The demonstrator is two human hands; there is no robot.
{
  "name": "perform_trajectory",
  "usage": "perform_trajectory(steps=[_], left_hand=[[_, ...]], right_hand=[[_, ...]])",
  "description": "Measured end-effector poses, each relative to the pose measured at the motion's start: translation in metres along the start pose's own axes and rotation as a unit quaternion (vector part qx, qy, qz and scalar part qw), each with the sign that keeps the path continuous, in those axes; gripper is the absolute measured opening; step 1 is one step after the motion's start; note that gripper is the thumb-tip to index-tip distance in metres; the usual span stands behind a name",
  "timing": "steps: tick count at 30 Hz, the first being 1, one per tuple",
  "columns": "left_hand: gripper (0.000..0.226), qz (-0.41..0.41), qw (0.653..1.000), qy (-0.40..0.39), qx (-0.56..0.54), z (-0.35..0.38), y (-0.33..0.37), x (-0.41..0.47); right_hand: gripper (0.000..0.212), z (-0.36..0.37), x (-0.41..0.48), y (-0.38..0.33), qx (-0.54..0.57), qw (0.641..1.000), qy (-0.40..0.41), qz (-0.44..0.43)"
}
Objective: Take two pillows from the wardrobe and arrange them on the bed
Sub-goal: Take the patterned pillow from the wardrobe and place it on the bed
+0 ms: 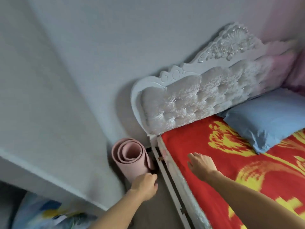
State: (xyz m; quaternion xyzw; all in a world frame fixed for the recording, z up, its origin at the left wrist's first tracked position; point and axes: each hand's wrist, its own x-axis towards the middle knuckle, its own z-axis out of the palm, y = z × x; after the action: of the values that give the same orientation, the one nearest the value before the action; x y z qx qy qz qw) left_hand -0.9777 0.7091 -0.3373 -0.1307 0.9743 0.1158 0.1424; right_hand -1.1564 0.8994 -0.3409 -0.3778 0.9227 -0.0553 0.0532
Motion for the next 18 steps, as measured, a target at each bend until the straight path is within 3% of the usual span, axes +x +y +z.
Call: perform_trajectory(steps=[9,18], left_hand=[[0.026,-0.152,0.987,0.034,-0.031,0.023,-0.156,-0.185],[0.024,-0.296,0.952,0.056,-0.049,0.057,-0.348,-0.406]], right_hand=[[0.025,0.026,-0.016,-0.22,-0.018,0.979,-0.051,-0.196],[0.038,0.115,-0.083,-0.466,-0.025,0.944,-0.129,-0.302]])
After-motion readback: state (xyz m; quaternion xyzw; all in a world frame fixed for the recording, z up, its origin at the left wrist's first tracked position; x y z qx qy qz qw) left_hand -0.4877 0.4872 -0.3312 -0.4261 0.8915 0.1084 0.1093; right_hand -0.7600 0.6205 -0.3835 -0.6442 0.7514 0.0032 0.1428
